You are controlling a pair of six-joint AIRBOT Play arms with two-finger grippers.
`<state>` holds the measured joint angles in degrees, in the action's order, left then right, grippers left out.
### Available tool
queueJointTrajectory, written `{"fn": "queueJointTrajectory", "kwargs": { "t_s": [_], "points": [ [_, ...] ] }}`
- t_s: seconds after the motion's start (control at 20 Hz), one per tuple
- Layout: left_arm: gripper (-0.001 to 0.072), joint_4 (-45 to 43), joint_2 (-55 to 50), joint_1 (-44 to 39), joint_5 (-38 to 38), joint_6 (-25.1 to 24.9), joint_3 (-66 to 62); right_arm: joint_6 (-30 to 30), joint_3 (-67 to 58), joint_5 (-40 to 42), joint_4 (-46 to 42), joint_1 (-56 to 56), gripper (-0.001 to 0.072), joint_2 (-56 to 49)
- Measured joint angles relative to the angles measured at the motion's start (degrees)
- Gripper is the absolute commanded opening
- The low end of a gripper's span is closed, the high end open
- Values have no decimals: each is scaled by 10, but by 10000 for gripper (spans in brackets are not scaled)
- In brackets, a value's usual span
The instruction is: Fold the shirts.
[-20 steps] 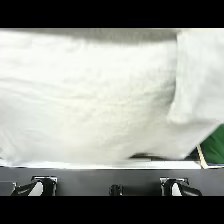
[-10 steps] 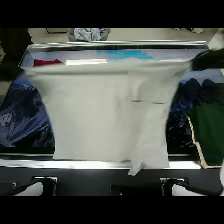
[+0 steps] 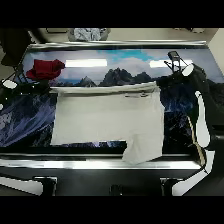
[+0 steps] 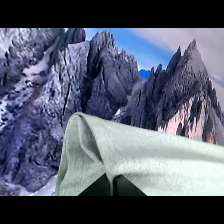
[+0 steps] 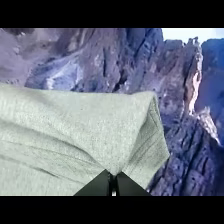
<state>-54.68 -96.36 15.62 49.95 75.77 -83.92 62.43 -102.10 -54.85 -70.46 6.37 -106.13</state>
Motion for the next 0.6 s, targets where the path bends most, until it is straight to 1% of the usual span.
{"fn": "queueJointTrajectory", "kwargs": {
  "t_s": [0.1,0.15,0.25,0.3,0.4,0.6],
  "points": [
    [26,3,-6,7,57,-23,-8,-9,0,-41,-20,7,33,14],
    [26,0,-8,10,92,-28,-10,-12,0,-80,-34,10,33,20],
    [26,-29,-11,13,162,-21,-5,-16,14,-161,-61,10,32,28],
    [26,-48,-12,14,186,-13,2,-17,26,-189,-68,7,32,30],
    [26,-79,-13,16,220,-2,18,-18,56,-224,-77,-1,33,33],
    [26,-108,-14,18,251,9,40,-9,88,-248,-83,-7,33,36]
  ]
}}
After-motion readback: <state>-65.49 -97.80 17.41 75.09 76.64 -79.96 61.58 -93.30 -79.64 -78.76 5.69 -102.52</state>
